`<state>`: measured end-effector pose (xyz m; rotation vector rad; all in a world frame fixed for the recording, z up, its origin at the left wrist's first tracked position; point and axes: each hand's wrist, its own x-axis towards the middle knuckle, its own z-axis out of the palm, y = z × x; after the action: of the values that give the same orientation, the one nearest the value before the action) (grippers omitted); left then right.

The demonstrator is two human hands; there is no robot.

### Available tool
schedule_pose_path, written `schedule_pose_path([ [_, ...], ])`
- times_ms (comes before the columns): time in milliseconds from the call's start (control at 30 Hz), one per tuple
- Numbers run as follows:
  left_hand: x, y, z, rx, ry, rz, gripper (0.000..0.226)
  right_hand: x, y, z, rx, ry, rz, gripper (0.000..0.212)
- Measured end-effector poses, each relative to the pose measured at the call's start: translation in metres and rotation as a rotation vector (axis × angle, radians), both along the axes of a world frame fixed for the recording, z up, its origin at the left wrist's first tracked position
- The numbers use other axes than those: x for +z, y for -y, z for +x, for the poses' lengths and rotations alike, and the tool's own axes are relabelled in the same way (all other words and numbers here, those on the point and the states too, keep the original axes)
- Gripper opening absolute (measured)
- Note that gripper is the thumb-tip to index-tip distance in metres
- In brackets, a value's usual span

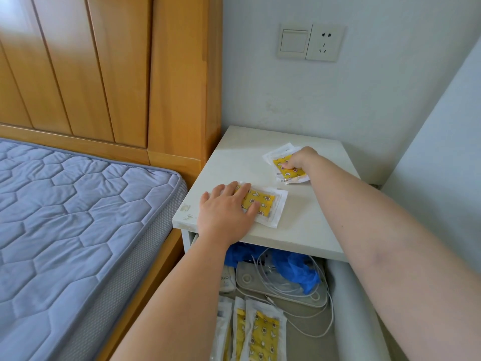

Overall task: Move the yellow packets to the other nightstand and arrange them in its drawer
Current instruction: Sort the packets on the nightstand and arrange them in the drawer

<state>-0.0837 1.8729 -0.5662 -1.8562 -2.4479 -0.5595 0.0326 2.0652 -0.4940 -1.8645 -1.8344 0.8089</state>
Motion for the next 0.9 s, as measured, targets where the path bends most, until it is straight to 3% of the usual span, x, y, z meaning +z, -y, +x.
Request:
schedule_pose_path([
  [167, 0.001, 0.000, 0.000, 0.004, -0.001, -0.006, 0.055, -0.017, 0.014, 0.022, -0.025, -0.213, -0.058, 0.042],
  [300, 0.002, 0.001, 0.001, 0.007, 0.001, -0.026, 0.056, -0.034, 0.053, 0.049, -0.155, -0.548, 0.161, 0.021],
  [467, 0.006, 0.004, 0.002, 0.008, 0.011, -0.054, 0.056, -0.036, 0.116, 0.077, -0.258, -0.780, 0.180, 0.022],
  [733, 0.021, 0.007, 0.005, 0.054, 0.069, -0.111, 0.056, -0.035, 0.148, 0.092, -0.174, -0.753, 0.207, 0.018],
  [900, 0.053, -0.006, -0.006, -0.093, -0.097, -0.119, 0.054, -0.034, 0.145, 0.091, -0.162, -0.774, 0.235, 0.014],
])
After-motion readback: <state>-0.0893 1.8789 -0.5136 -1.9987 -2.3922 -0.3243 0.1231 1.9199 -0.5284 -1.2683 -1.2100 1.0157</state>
